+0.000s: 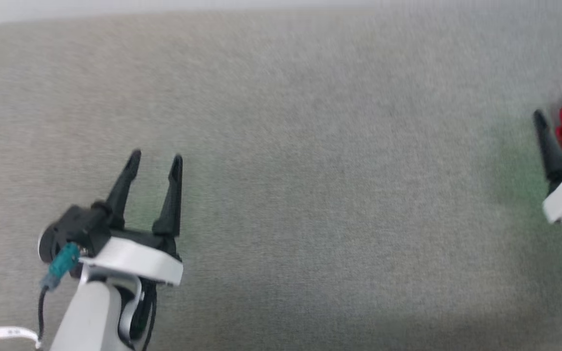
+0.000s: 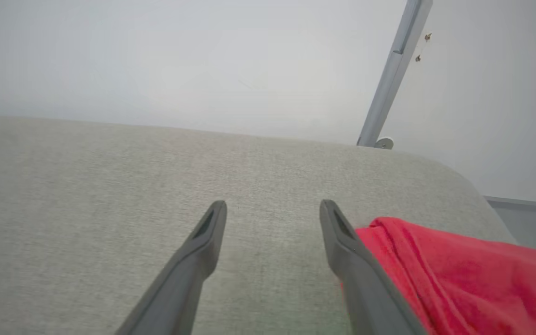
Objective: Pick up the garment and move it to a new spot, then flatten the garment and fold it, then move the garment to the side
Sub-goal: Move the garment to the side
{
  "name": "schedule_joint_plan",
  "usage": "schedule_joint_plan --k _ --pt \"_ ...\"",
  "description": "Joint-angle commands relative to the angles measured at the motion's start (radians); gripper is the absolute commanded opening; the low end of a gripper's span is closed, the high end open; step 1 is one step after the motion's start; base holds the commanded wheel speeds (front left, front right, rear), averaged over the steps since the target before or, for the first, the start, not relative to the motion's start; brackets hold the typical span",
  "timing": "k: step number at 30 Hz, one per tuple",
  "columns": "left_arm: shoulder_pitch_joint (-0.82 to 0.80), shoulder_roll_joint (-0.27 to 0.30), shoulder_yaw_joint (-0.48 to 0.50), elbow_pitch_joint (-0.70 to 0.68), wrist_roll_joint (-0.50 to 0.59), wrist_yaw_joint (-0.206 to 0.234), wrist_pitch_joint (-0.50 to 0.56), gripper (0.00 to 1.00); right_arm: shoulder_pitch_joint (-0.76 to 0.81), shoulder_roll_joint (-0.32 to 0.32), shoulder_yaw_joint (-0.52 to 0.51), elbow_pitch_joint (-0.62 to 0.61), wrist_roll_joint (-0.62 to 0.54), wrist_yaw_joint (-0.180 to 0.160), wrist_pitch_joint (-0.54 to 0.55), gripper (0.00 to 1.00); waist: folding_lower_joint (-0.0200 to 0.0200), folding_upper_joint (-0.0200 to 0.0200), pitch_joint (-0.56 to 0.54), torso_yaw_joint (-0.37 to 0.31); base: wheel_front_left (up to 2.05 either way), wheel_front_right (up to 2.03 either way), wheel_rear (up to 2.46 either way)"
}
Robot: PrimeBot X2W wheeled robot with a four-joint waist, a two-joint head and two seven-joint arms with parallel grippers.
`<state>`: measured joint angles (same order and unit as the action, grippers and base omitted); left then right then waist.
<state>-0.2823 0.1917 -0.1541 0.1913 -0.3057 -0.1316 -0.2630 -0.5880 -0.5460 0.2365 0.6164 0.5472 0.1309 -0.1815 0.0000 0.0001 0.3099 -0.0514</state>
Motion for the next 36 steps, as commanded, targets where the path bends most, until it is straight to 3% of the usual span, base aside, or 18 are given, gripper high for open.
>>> schedule_joint_plan --k 1,13,22,36 --pt "0.044 -0.007 0.01 0.014 -0.008 0.003 -0.002 1.0 0.063 0.017 0.006 -0.018 0.014 0.0 -0.031 1.0 0.0 -0.0001 -0.091 0.059 0.0 0.0 0.0" --pt "0.213 -0.027 0.061 0.007 -0.006 0.003 -0.002 1.0 0.27 0.103 -0.024 -0.143 0.012 0.0 -0.08 1.0 0.0 -0.0001 -0.213 0.082 0.0 0.0 0.0" --pt "0.312 -0.043 0.089 -0.064 0.019 0.003 -0.002 1.0 0.422 0.14 -0.154 -0.291 -0.023 0.0 -0.081 1.0 0.0 -0.0001 -0.268 0.092 0.0 0.0 0.0" --pt "0.447 -0.045 0.129 -0.191 0.049 0.003 -0.002 1.0 0.637 0.217 -0.342 -0.539 -0.086 0.0 0.021 1.0 0.0 -0.0001 -0.289 0.099 0.0 0.0 0.0"
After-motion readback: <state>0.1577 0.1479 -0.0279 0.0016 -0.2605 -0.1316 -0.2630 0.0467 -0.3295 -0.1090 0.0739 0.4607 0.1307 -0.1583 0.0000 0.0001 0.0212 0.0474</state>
